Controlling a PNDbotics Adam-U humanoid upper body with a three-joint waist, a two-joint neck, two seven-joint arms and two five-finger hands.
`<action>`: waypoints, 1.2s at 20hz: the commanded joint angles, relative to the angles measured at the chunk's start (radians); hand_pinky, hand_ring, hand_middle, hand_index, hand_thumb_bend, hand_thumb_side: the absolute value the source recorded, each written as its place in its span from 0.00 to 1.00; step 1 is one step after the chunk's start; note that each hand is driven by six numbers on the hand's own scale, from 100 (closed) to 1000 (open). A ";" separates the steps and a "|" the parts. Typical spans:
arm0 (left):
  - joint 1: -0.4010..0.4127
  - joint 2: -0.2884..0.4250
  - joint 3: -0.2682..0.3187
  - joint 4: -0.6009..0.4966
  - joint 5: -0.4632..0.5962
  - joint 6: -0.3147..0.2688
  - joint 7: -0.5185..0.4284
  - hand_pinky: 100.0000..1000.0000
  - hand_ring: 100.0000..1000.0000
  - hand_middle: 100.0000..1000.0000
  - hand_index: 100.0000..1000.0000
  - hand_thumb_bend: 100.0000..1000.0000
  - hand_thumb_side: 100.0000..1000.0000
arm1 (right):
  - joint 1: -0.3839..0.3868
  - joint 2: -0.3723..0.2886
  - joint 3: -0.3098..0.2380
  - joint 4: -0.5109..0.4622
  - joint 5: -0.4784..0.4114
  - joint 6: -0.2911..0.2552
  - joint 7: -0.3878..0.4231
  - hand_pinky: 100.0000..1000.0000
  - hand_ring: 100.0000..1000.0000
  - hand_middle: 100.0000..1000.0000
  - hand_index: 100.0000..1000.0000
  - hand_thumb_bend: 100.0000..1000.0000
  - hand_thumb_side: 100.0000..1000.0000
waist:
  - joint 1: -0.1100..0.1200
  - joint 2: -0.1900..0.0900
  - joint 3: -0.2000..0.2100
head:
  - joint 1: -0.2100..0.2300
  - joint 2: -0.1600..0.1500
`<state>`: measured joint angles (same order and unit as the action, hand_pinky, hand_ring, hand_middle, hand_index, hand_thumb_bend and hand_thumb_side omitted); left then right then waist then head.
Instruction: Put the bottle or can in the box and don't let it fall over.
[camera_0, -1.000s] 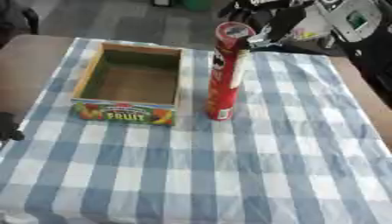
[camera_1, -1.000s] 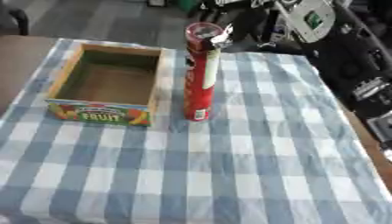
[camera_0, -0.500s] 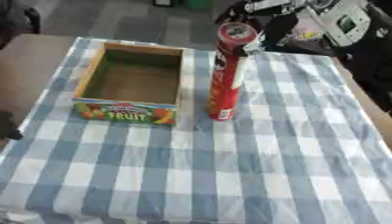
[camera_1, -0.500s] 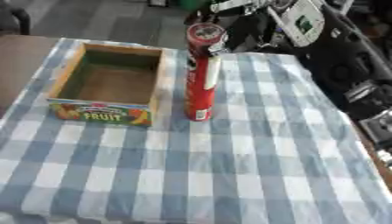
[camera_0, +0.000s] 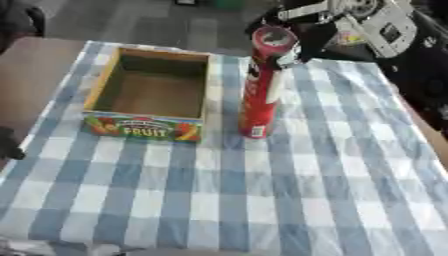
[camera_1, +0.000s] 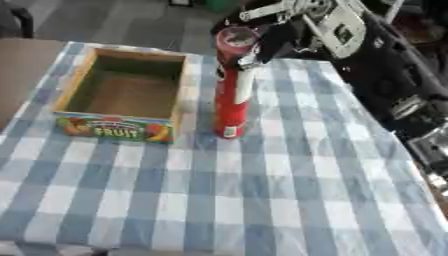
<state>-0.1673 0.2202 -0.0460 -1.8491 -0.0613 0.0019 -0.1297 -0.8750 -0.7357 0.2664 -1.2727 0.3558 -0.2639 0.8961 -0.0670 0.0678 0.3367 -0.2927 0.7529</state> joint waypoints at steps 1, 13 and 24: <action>-0.014 0.004 0.002 -0.018 0.003 0.000 0.000 0.64 0.46 0.46 0.63 0.31 0.58 | -0.015 -0.028 -0.027 -0.021 -0.001 -0.004 -0.023 0.34 0.47 0.65 0.78 0.02 0.42 | 0.005 -0.006 -0.001 | 0.003 -0.008; -0.011 0.008 0.002 -0.016 0.002 0.001 0.001 0.64 0.46 0.46 0.63 0.31 0.58 | -0.054 -0.071 -0.050 -0.163 -0.053 -0.004 -0.148 0.27 0.42 0.58 0.74 0.01 0.36 | 0.005 -0.015 -0.001 | 0.018 -0.001; -0.022 0.004 -0.004 -0.014 0.004 0.000 -0.005 0.64 0.46 0.46 0.63 0.32 0.58 | -0.131 -0.042 -0.049 -0.229 -0.104 0.011 -0.346 0.25 0.41 0.56 0.74 0.02 0.33 | -0.001 -0.014 0.034 | 0.006 -0.013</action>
<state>-0.1741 0.2200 -0.0470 -1.8490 -0.0610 0.0028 -0.1310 -0.9788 -0.7650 0.2253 -1.4800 0.2577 -0.2547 0.5750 -0.0722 0.0674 0.3725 -0.2815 0.7520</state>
